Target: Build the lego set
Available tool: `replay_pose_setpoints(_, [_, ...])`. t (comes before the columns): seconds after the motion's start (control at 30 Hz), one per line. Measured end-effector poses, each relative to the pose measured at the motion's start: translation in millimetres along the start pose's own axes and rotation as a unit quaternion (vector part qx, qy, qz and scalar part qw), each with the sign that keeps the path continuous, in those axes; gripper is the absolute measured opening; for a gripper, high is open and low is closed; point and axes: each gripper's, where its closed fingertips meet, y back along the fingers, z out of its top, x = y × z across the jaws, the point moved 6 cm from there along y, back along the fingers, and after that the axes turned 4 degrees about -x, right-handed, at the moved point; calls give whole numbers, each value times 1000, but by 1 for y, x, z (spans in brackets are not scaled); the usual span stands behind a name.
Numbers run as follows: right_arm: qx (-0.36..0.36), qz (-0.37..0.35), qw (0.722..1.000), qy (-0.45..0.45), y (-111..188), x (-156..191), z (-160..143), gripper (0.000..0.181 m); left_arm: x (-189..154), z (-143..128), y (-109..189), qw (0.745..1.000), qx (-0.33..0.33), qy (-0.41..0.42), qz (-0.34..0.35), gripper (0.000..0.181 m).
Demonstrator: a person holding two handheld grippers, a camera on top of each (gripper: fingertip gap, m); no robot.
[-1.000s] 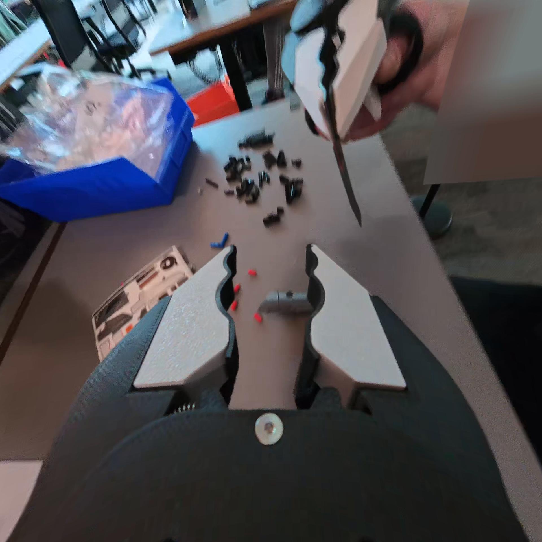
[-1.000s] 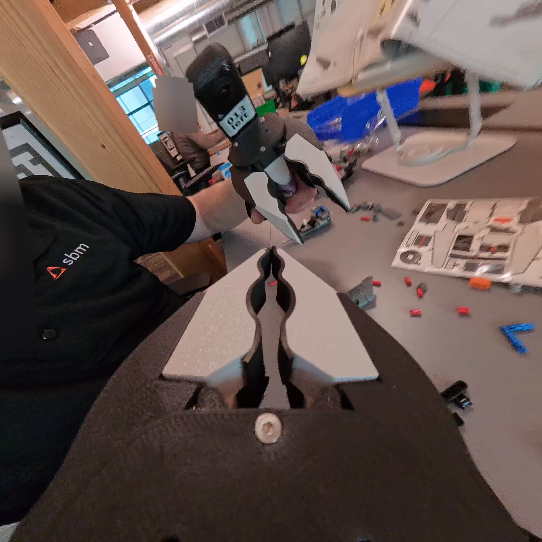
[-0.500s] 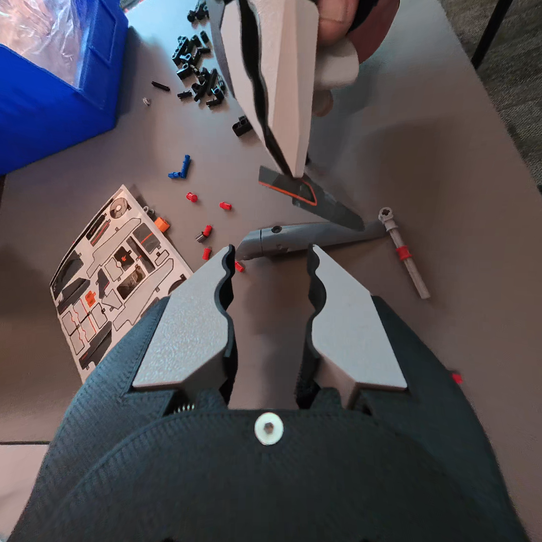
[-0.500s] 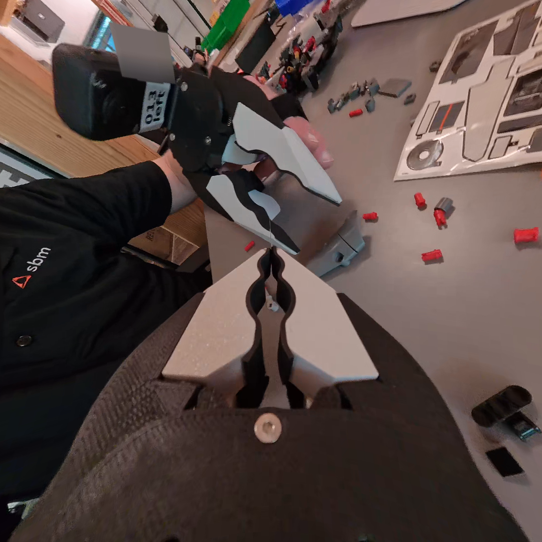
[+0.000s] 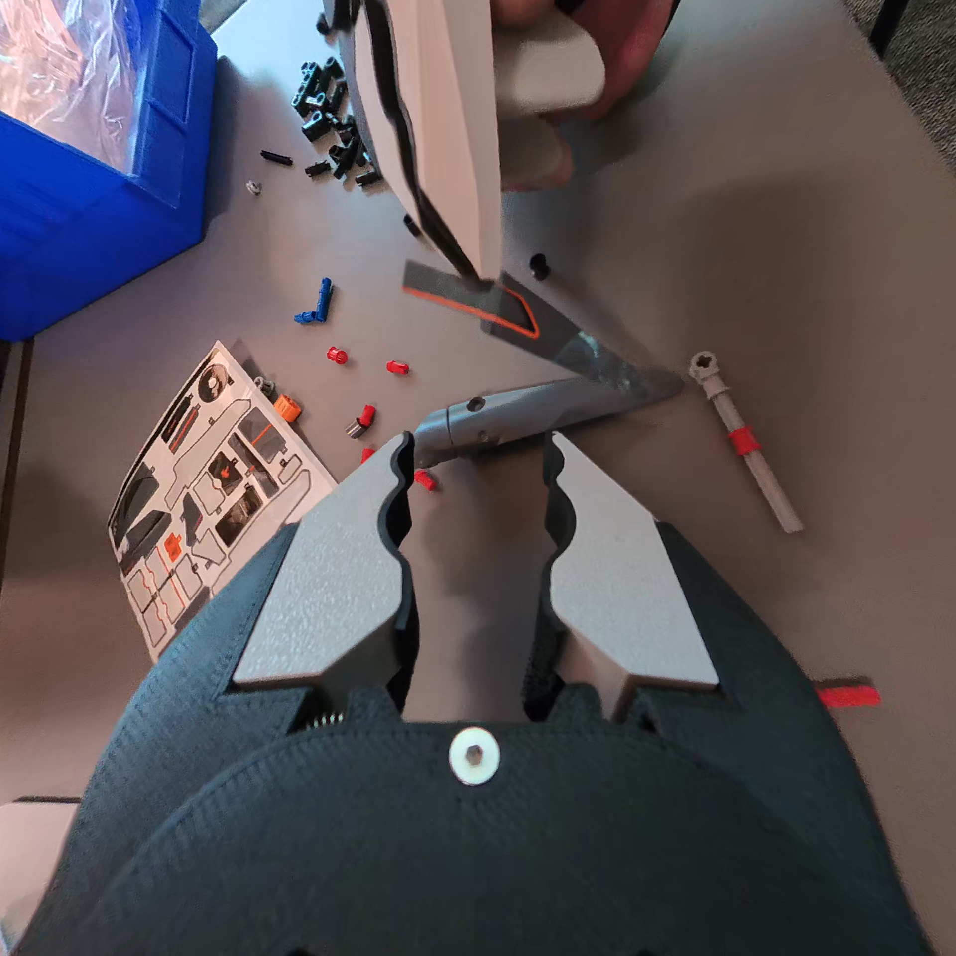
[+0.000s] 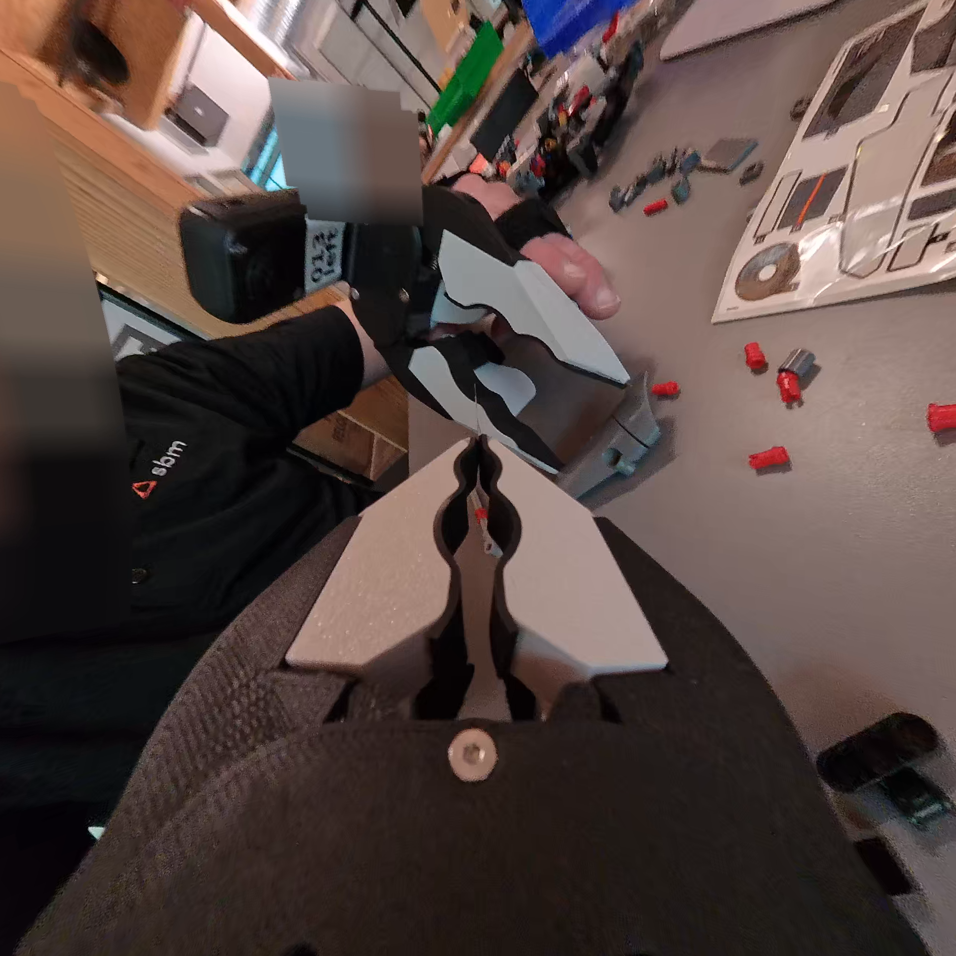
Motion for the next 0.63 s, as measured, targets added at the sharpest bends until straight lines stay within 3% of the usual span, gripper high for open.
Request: replay_pose_setpoints(0.63, [77, 26, 996, -28, 5, -15, 1, 0, 8, -3, -2, 1000, -12, -4, 3, 44])
